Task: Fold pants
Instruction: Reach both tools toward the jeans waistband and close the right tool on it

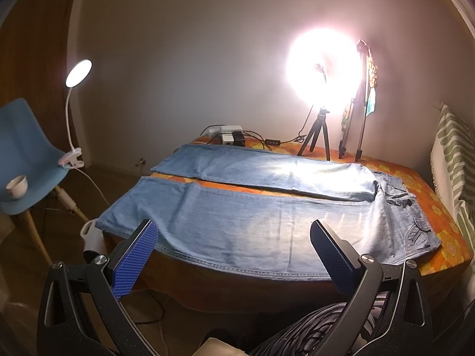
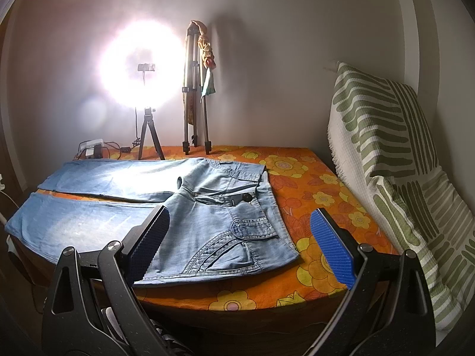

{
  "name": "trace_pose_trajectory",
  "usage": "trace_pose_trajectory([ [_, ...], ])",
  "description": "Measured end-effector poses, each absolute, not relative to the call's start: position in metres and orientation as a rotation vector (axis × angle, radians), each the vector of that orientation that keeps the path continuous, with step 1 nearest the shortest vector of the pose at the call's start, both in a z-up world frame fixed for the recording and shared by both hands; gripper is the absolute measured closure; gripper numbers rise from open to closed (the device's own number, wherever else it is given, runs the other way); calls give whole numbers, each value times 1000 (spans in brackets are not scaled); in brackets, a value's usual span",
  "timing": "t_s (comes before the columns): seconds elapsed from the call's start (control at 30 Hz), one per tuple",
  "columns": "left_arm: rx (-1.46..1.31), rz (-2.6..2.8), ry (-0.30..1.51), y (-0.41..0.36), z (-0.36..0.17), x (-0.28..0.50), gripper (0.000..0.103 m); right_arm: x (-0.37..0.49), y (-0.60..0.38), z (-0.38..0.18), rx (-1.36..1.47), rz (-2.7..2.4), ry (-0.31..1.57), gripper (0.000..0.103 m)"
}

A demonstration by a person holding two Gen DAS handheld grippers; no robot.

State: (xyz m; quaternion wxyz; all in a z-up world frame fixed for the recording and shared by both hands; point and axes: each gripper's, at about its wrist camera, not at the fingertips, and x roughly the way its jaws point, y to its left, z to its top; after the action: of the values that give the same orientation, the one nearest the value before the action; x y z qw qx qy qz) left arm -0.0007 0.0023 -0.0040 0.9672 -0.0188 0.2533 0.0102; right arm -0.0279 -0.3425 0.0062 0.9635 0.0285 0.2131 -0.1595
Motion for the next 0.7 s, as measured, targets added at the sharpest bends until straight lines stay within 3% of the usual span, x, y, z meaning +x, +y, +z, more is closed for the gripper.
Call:
trace_pose_trajectory([
  [0.53,-80,56,583,33,-20,13,1,-19,-342,-6,26,-236,411,5],
  [0.7,-44,90,617,46,-23,25,13,1,-337,9,-24,-149,388,5],
])
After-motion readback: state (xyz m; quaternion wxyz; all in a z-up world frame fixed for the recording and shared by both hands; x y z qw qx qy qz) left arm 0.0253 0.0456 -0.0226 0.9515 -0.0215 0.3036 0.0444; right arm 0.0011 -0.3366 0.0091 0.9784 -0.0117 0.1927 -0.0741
